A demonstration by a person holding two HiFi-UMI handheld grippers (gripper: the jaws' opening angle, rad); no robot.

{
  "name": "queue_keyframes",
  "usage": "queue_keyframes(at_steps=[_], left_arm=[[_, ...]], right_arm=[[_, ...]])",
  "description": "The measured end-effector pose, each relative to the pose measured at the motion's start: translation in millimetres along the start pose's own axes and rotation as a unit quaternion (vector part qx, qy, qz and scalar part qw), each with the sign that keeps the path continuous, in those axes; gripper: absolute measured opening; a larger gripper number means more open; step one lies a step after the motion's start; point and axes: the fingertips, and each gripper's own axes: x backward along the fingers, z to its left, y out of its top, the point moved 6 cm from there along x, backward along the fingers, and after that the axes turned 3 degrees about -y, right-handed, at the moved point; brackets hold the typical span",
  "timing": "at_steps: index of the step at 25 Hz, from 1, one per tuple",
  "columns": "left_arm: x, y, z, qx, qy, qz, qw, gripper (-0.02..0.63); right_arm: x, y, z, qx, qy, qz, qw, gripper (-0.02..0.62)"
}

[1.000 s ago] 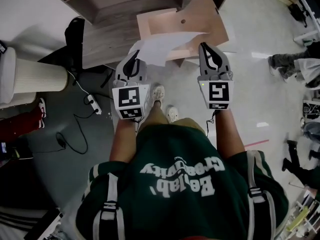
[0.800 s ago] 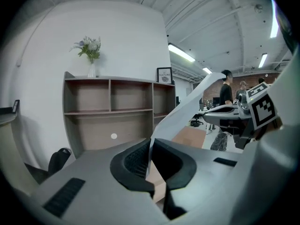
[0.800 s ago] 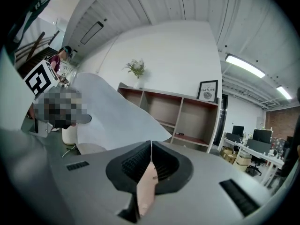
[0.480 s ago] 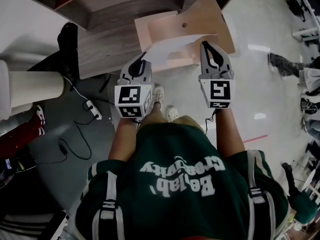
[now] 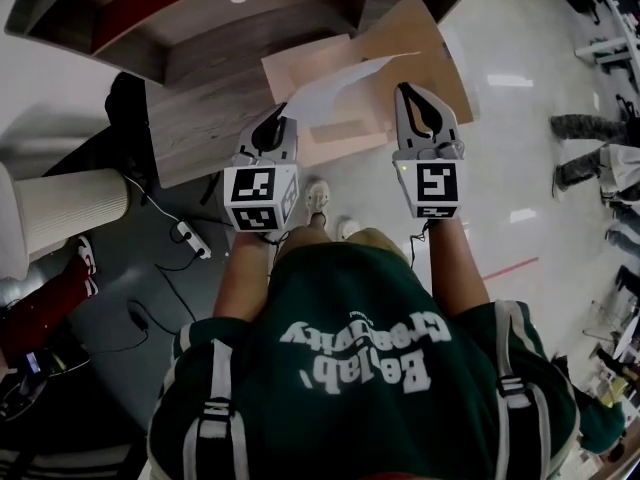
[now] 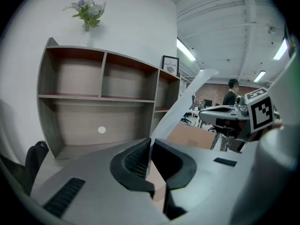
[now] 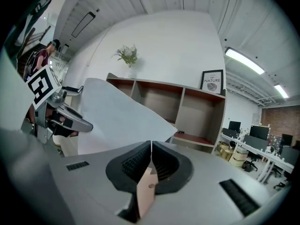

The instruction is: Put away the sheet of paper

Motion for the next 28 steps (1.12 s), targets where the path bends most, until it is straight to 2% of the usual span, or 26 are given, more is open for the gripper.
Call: queue_keyframes(at_steps=[2,4,7,9,14,18,20,22,25,28], left_arm=[[-5,-3,3,0.024,-0.020,0.005,0.9995,0.018],[-9,-11,8,0.073,-0.043,0.010,0.9963,0.018],[-13,-31,20,0.165,-0.061,0.026,0.9841,0.018],[-20,-47,32,0.197,-0.054,0.051,0.9777,0.018],[-50,-81,69,0.188,-0.013,0.120,0.9747,0.018],[-70,-100,93,0.185,0.005,0.157,0.9701,0.018],[-78,-108,103,0.162,0.021,0.177,0.9705,0.018],[-84,-116,111,0.118,0.041,0.201,0.9716,0.018],[-94,-125,122,0.021,0.067,0.230,0.9706,0.018],[-104,-130,126,-0.078,0.072,0.246,0.9634,0.018]], right_arm=[[-8,-2,0,-0.002,-0.004,0.005,1.000,0.035],[-15,-5,0,-0.005,-0.008,0.011,1.000,0.035],[-17,-9,2,-0.007,-0.015,0.016,1.000,0.035],[-21,-11,5,-0.006,-0.016,0.021,1.000,0.035],[-42,-11,9,-0.001,-0.017,0.037,0.999,0.035],[-51,-7,14,0.004,-0.018,0.043,0.999,0.035],[-57,-7,16,0.008,-0.017,0.044,0.999,0.035],[-63,-8,18,0.018,-0.015,0.041,0.999,0.035],[-70,-9,24,0.023,-0.016,0.050,0.998,0.035],[-76,-7,28,0.020,-0.023,0.062,0.998,0.035]])
